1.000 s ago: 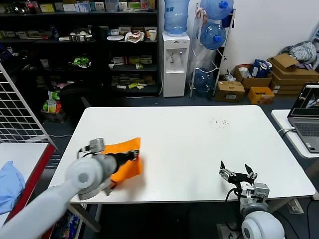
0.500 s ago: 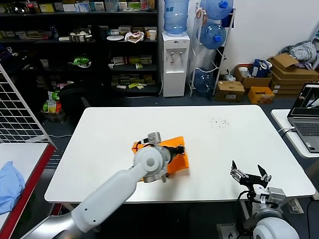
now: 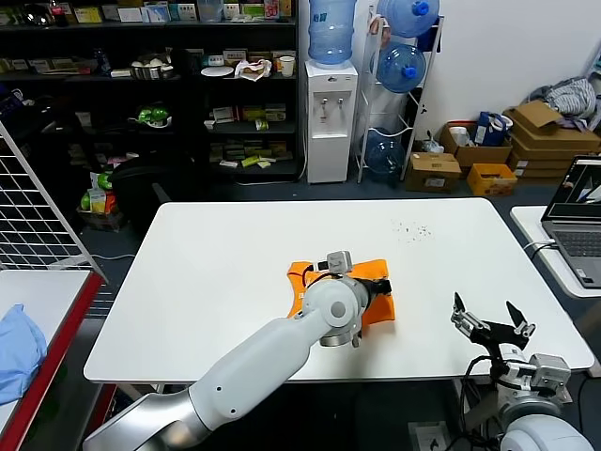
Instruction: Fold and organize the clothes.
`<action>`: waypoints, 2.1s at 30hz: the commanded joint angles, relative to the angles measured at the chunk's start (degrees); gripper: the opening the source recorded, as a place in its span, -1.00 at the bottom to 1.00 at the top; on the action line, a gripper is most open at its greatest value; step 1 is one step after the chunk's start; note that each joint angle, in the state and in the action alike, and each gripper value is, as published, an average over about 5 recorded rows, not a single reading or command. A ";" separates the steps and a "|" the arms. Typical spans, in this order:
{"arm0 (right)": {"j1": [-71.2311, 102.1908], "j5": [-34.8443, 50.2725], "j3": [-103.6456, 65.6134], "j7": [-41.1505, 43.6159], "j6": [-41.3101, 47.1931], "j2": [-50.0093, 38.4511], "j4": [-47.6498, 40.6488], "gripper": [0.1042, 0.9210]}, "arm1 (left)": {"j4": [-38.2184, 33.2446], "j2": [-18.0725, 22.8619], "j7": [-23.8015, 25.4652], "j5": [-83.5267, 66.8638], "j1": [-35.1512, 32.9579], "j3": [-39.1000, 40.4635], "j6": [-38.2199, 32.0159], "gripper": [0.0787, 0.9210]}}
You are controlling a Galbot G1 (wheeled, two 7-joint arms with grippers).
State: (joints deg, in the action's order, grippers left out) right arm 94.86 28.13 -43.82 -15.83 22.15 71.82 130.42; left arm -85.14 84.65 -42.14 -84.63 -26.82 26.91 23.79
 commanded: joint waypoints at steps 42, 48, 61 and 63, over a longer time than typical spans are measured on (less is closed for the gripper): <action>11.44 -13.75 -1.11 24.51 -38.85 9.74 -9.42 1.00 | -35.56 -8.03 48.23 70.55 -79.57 -57.51 -45.01 1.00; 11.46 -16.26 -1.01 25.04 -39.65 11.87 -9.21 1.00 | -36.21 -8.02 47.24 70.43 -81.08 -57.16 -44.85 1.00; 11.41 -17.77 -2.81 28.23 -41.18 15.89 -10.06 1.00 | -35.95 -6.54 46.09 70.52 -84.45 -55.97 -44.98 1.00; 11.39 -18.14 -2.77 28.37 -41.42 16.29 -10.09 1.00 | -35.99 -6.69 45.87 70.52 -84.74 -56.02 -45.00 1.00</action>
State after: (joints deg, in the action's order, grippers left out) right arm 105.49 11.89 -45.98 10.97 -17.06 84.93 120.61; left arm -120.62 77.15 3.66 -15.21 -108.33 -28.85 -20.31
